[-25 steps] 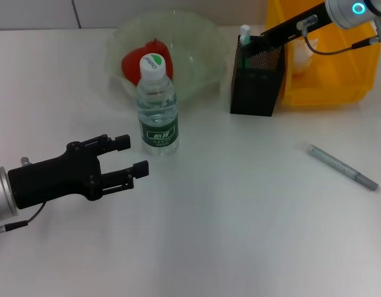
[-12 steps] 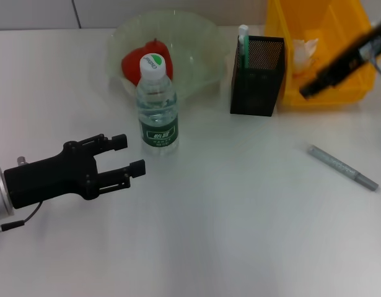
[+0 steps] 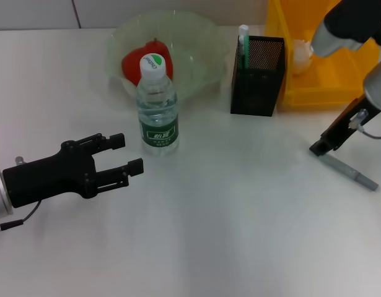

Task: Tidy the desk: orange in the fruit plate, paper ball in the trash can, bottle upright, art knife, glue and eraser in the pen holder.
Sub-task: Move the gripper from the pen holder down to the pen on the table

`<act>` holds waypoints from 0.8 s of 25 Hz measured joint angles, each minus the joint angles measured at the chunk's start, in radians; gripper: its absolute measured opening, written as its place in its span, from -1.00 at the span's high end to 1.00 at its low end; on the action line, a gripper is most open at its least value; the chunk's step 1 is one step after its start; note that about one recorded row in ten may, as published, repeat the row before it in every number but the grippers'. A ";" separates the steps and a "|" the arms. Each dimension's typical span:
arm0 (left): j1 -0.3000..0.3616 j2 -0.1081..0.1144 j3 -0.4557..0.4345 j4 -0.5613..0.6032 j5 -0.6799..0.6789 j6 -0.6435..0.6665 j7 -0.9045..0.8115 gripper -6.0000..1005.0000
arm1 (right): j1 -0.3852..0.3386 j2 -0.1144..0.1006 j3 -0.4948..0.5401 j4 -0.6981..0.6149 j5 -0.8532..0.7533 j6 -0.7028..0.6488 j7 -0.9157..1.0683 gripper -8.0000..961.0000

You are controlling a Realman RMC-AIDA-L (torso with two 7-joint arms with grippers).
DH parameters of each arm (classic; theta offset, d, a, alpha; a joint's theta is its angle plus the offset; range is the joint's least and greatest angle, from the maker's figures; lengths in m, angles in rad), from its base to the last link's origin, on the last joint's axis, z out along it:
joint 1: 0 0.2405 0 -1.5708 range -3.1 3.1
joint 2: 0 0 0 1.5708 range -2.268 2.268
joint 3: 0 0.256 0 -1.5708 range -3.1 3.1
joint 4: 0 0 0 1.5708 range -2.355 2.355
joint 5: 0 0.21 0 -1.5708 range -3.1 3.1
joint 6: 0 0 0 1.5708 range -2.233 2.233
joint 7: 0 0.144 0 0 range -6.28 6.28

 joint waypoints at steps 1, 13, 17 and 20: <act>0.000 0.000 0.000 0.000 0.000 0.000 0.000 -0.54 | 0.003 0.000 -0.004 0.018 0.000 0.013 -0.002 0.18; -0.004 -0.006 -0.001 -0.002 0.000 -0.017 -0.002 -0.54 | 0.005 -0.001 -0.049 0.092 -0.003 0.097 -0.008 0.28; -0.007 -0.007 0.000 -0.002 0.000 -0.017 -0.002 -0.54 | 0.005 -0.001 -0.050 0.109 -0.002 0.113 -0.017 0.42; -0.008 -0.007 -0.001 -0.001 0.000 -0.017 -0.002 -0.54 | 0.005 -0.001 -0.050 0.115 -0.001 0.122 -0.019 0.61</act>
